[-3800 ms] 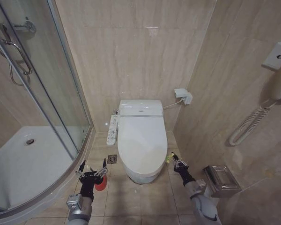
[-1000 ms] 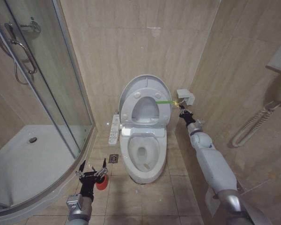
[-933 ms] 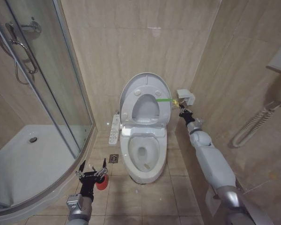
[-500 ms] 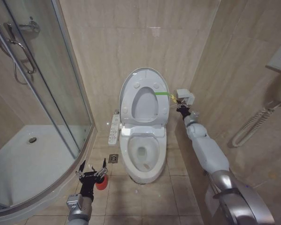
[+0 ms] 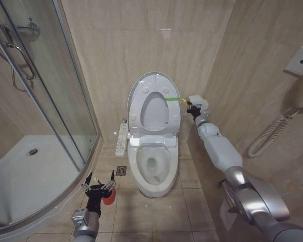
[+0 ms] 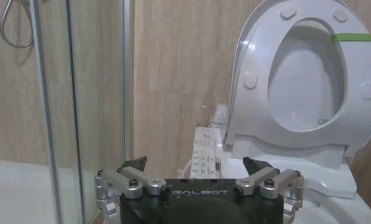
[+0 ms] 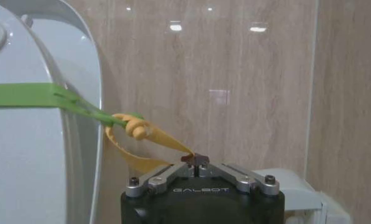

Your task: Open the toilet lid, clean the toilet bowl with a toilet brush, close the toilet lid, and flush.

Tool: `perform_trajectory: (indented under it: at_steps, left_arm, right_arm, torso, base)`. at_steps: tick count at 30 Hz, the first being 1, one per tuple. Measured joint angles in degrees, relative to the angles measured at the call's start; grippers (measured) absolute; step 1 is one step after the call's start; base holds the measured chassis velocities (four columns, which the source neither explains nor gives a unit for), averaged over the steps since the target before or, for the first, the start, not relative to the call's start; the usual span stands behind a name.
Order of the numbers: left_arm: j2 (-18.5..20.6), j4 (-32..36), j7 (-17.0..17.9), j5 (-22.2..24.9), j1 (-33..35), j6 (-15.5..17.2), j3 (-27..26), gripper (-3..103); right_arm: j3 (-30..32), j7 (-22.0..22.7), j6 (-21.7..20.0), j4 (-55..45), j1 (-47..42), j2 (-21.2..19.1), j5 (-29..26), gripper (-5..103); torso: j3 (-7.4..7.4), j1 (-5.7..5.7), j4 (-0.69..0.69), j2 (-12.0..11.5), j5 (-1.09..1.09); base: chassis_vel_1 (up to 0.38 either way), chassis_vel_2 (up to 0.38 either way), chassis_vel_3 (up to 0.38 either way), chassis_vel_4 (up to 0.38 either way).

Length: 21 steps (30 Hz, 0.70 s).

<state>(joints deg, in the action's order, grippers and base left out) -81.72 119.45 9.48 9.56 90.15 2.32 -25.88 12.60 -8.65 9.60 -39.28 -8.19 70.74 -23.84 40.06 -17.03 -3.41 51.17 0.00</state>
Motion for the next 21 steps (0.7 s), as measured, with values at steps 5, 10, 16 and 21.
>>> perform_trajectory:
  at_steps: [5,10,16,21]
  left_arm:
    - [0.00,0.00,0.00,0.00,0.00,0.00,0.00,100]
    - [0.00,0.00,0.00,0.00,0.00,0.00,0.00,100]
    - [0.00,0.00,0.00,0.00,0.00,0.00,0.00,100]
    - [0.00,0.00,0.00,0.00,0.00,0.00,0.00,100]
  right_arm:
    - [-1.22,0.34,0.35,2.68,2.07,0.11,0.39,0]
    - [-1.69,0.34,0.89,6.00,4.36,0.47,1.12,0]
    - [-1.98,0.51,1.08,7.30,5.44,0.71,1.26,0]
    - [-2.65,1.20,0.97,6.20,5.30,0.39,0.59,0]
  torso:
    - [0.00,0.00,0.02,0.00,0.00]
    - [-0.01,0.01,0.02,0.00,0.00]
    - [-0.01,0.01,0.01,0.00,0.00]
    - [-0.01,0.01,0.00,0.01,0.00]
  base:
    - [0.000,0.000,0.000,0.000]
    - [0.000,0.000,0.000,0.000]
    - [0.000,0.000,0.000,0.000]
    - [0.000,0.000,0.000,0.000]
